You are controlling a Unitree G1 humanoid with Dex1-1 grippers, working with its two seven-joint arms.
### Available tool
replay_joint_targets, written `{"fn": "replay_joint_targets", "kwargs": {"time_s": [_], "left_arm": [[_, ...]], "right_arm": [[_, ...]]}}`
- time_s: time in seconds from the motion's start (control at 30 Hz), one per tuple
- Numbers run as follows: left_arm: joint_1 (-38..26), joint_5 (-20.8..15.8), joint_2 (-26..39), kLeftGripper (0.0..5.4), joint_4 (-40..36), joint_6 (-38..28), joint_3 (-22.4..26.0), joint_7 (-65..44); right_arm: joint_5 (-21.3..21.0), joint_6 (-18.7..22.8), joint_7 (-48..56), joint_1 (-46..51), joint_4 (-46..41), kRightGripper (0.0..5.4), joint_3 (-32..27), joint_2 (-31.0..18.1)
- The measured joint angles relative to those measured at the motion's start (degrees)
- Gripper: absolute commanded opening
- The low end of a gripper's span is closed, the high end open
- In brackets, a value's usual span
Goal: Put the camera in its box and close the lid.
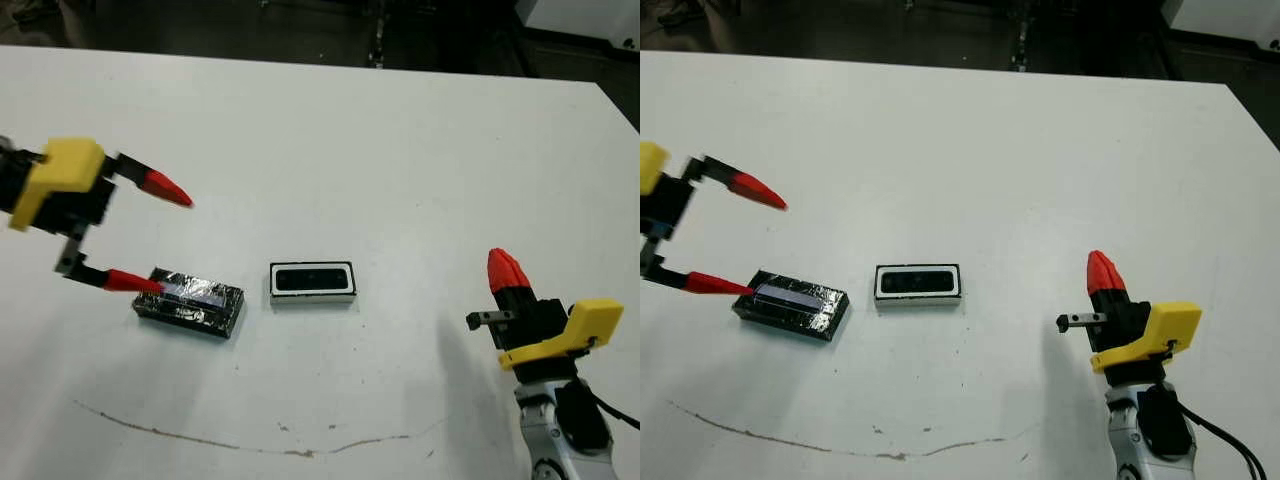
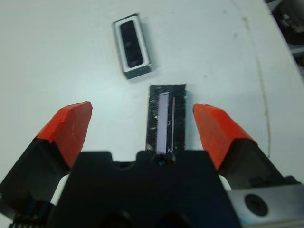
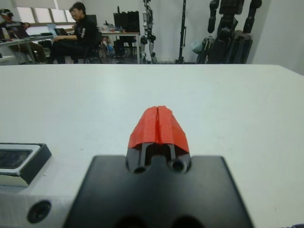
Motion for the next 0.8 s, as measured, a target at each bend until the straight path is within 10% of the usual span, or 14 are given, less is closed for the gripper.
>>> {"fn": "replay_joint_targets", "kwargs": {"time_s": [0.3,0.8], "left_arm": [[-6.2,-2.2,0.4,5.40,1.2,3.6,-14.4,-0.1],[-6.8,-1.9,-1.4,5.40,2.8,6.8,-20.1,-0.2]], "right_arm": [[-1.0,0.1,-0.9,0.2,-0.1,0.03,0.8,0.0],[-0.4,0.2,-1.2,0.2,-0.1,0.03,1.0,-0.1]]}}
